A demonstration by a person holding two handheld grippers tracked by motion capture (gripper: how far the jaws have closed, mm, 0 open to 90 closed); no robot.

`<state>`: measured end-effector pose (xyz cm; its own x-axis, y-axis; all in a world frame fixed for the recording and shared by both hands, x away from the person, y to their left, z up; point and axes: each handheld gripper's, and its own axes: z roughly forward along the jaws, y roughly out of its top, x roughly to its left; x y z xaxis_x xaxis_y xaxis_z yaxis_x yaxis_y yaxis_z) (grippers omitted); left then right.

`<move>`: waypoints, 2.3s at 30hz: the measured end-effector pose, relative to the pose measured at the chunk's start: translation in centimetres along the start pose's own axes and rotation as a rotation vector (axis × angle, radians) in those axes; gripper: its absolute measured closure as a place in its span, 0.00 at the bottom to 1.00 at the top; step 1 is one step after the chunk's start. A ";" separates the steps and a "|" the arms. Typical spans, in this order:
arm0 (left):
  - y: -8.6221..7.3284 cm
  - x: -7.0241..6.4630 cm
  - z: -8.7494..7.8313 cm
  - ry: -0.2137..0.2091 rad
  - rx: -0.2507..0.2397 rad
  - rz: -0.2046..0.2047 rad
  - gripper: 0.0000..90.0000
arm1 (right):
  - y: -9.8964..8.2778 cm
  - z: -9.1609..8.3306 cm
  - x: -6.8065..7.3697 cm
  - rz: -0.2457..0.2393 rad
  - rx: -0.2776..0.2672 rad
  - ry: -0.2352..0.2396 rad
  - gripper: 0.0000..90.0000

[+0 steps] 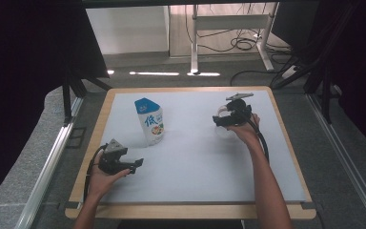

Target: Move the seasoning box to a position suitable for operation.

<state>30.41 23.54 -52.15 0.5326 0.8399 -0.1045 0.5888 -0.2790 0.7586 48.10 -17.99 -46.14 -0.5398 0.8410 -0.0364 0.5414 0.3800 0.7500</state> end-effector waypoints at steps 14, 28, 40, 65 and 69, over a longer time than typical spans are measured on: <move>-0.1 0.0 0.1 0.001 0.004 -0.001 0.19 | -1.0 0.5 -0.1 -0.036 0.035 0.001 0.07; -0.1 0.2 -0.2 0.008 -0.003 -0.009 0.19 | -1.6 0.7 -0.3 -0.034 0.031 -0.012 0.12; -0.1 0.2 0.1 0.002 0.005 -0.008 0.19 | -1.6 -1.6 0.8 -0.076 0.012 0.027 0.13; -0.2 0.0 0.6 0.003 0.025 -0.010 0.19 | -4.9 -6.2 5.4 -0.143 -0.025 0.120 0.13; -0.3 0.0 0.6 0.003 0.024 -0.012 0.19 | -5.3 -6.8 6.1 -0.155 -0.033 0.136 0.13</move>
<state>30.62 23.38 -52.71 0.5237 0.8446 -0.1112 0.6097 -0.2804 0.7414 37.55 -17.51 -45.88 -0.6985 0.7127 -0.0648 0.4249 0.4858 0.7638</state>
